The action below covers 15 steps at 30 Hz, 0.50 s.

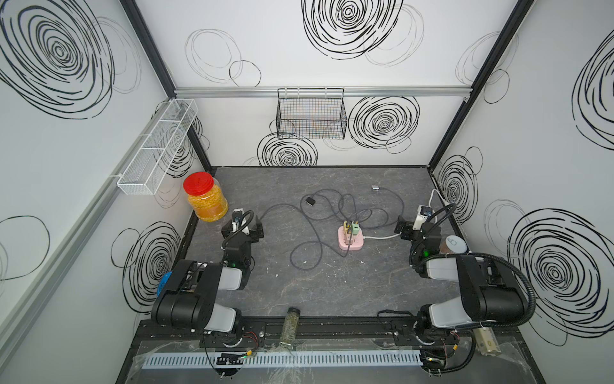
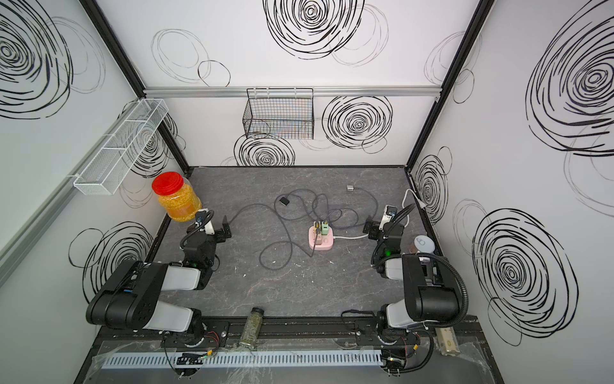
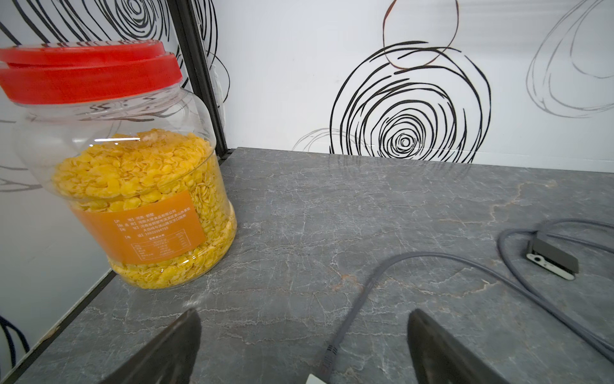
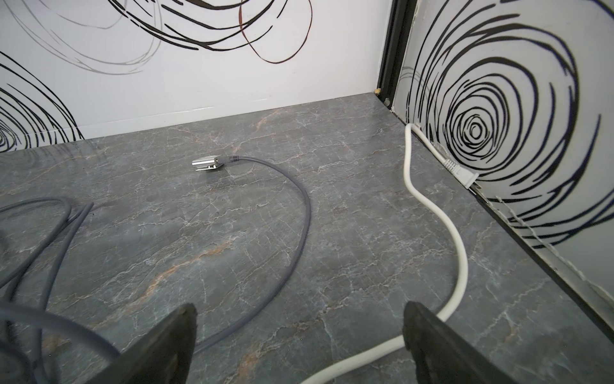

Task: Charge mp3
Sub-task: Reset both arms

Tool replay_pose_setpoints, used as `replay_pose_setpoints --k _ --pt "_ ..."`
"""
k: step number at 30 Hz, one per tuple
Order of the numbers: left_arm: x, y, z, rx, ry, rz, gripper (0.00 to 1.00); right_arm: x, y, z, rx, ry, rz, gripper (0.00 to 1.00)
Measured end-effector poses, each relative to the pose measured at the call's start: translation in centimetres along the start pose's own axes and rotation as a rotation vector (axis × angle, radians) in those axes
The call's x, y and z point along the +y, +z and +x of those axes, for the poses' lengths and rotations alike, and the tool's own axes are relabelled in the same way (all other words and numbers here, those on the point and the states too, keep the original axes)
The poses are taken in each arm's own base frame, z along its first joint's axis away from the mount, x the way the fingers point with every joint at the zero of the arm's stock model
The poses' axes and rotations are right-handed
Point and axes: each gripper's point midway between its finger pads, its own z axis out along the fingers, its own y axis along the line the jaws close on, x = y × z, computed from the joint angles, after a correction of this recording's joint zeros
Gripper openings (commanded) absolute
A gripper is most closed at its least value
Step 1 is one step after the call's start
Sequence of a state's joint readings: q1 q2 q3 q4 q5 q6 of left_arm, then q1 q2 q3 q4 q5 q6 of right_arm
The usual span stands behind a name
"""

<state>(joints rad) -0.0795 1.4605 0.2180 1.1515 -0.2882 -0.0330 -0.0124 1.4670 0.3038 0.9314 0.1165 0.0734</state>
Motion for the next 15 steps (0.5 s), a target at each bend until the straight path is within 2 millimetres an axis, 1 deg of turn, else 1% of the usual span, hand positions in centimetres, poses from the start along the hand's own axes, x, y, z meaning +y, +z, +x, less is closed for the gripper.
replay_pose_setpoints --k 15 --pt "0.0 0.0 -0.02 -0.001 0.0 0.0 0.99 0.13 0.11 -0.05 0.001 0.0 -0.008 1.0"
